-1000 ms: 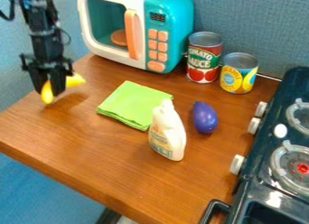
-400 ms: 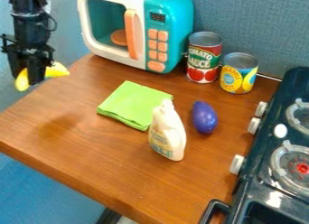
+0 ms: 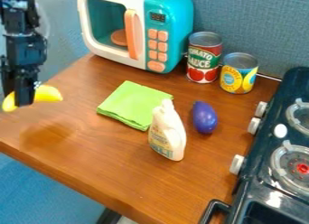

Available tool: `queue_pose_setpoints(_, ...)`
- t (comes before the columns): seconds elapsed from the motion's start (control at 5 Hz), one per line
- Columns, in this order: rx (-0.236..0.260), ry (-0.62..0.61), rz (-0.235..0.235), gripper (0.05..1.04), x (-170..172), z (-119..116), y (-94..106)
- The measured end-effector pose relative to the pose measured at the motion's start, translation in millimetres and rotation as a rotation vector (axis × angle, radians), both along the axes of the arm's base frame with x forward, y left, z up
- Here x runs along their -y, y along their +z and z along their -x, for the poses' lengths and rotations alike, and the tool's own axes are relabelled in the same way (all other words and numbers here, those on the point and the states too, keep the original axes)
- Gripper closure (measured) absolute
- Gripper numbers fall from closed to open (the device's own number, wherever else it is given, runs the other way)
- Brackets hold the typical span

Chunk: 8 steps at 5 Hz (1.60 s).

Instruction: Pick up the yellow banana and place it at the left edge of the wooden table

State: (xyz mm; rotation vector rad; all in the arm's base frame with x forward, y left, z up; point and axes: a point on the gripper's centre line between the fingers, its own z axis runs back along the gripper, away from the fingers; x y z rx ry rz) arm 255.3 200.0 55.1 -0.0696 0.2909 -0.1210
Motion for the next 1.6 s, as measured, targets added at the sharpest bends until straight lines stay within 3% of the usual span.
queue_pose_setpoints(0.2,0.049,-0.076,-0.007,0.575,4,7,5.8)
queue_pose_setpoints(0.6,0.102,-0.142,-0.040,0.575,-8,11,-5.2)
queue_pose_setpoints(0.8,0.059,-0.167,-0.026,0.575,-10,14,-22.8)
queue_pose_setpoints(1.0,0.048,-0.182,-0.013,0.576,-10,14,-29.5)
queue_pose_setpoints(1.2,0.004,-0.188,-0.022,0.575,-13,18,-35.7)
queue_pose_setpoints(1.4,-0.006,-0.184,-0.011,0.502,-13,17,-36.2)
queue_pose_setpoints(1.6,-0.024,-0.162,0.002,0.195,-11,18,-34.7)
